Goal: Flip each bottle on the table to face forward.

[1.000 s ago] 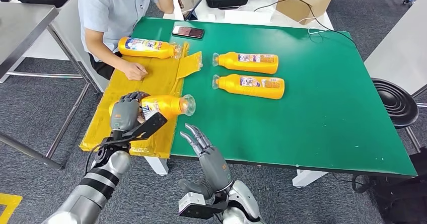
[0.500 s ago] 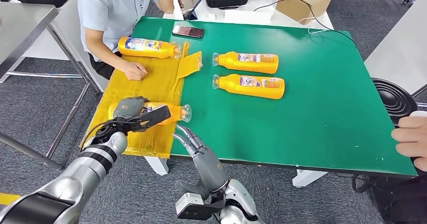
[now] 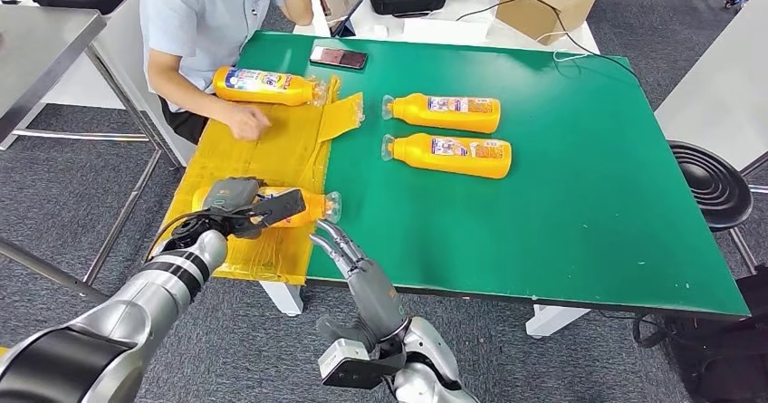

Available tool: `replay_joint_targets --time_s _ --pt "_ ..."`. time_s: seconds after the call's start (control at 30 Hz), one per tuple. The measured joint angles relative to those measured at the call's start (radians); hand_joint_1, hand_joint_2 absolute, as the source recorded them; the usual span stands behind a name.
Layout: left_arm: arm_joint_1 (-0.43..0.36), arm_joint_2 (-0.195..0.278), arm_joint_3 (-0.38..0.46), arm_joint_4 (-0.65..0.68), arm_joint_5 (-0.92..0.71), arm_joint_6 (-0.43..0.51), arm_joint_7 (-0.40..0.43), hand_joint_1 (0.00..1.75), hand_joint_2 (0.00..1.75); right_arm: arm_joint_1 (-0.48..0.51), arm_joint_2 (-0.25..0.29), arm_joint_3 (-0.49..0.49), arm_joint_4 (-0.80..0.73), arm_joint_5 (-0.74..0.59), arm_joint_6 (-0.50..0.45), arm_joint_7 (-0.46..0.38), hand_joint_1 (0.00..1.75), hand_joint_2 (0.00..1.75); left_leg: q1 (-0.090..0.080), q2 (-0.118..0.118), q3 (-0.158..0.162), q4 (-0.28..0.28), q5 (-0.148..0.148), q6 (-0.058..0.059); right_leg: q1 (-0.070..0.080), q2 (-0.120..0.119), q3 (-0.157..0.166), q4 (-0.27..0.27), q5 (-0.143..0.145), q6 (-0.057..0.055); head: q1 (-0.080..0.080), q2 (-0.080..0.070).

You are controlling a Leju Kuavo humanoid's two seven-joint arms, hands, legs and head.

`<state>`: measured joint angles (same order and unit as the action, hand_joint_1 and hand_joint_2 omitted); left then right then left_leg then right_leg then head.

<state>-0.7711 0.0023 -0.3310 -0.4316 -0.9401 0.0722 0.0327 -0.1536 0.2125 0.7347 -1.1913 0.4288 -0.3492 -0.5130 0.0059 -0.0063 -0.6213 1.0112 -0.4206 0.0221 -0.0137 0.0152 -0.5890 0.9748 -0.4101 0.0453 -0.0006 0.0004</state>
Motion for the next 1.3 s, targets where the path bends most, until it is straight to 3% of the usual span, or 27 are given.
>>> replay_joint_targets --time_s 0.23,0.47,0.7,0.9,1.07,1.2,1.3 --pt "-0.015 -0.001 0.077 0.021 0.164 -0.075 -0.065 0.0 1.75 -0.015 0.001 0.007 0.052 -0.021 -0.034 -0.016 0.0 0.0 0.0 -0.001 0.001 0.0 0.0 0.0 0.0 0.0 0.0 0.001 0.0 0.0 0.0 0.0" --pt "0.032 -0.003 0.152 -0.041 0.335 -0.102 -0.271 0.0 1.75 -0.012 -0.001 0.009 0.08 -0.034 -0.07 -0.027 0.0 0.0 0.0 -0.002 0.001 0.0 0.001 -0.001 0.0 -0.001 0.0 0.002 0.0 0.0 0.0 0.0" --pt "0.159 0.025 0.178 -0.344 0.741 -0.171 -0.314 0.0 1.75 0.012 -0.014 0.007 0.089 -0.022 -0.102 -0.037 0.0 0.0 0.0 -0.001 -0.001 0.0 0.001 -0.001 0.0 -0.001 -0.002 0.002 0.0 0.0 0.0 0.0" --pt "0.245 0.043 0.211 -0.556 0.902 -0.194 -0.343 0.0 1.75 0.02 -0.02 0.006 0.095 -0.018 -0.111 -0.043 0.0 0.0 0.0 -0.001 -0.001 0.0 0.0 -0.001 0.0 -0.001 -0.003 0.002 -0.001 -0.001 0.0 0.0" --pt "0.362 0.037 0.261 -0.785 1.245 -0.27 -0.372 0.0 1.75 0.028 -0.024 0.004 0.097 -0.009 -0.121 -0.05 0.0 0.0 0.0 0.0 -0.001 0.0 0.0 -0.001 0.0 -0.001 -0.003 0.002 -0.001 -0.001 0.0 0.0" --pt "0.465 0.013 0.291 -0.955 1.429 -0.295 -0.356 0.0 1.75 0.031 -0.04 -0.013 0.098 0.132 -0.203 0.012 0.0 1.75 0.0 -0.001 -0.002 0.0 0.0 -0.001 0.0 -0.001 -0.004 0.001 -0.001 -0.001 0.0 0.0" --pt "0.535 -0.014 0.298 -1.046 1.446 -0.259 -0.366 0.0 1.75 0.013 -0.078 -0.064 0.109 0.296 -0.3 0.101 0.0 1.75 -0.001 -0.003 -0.002 0.0 0.0 -0.001 -0.001 -0.001 -0.003 0.001 -0.001 -0.001 0.0 0.0"
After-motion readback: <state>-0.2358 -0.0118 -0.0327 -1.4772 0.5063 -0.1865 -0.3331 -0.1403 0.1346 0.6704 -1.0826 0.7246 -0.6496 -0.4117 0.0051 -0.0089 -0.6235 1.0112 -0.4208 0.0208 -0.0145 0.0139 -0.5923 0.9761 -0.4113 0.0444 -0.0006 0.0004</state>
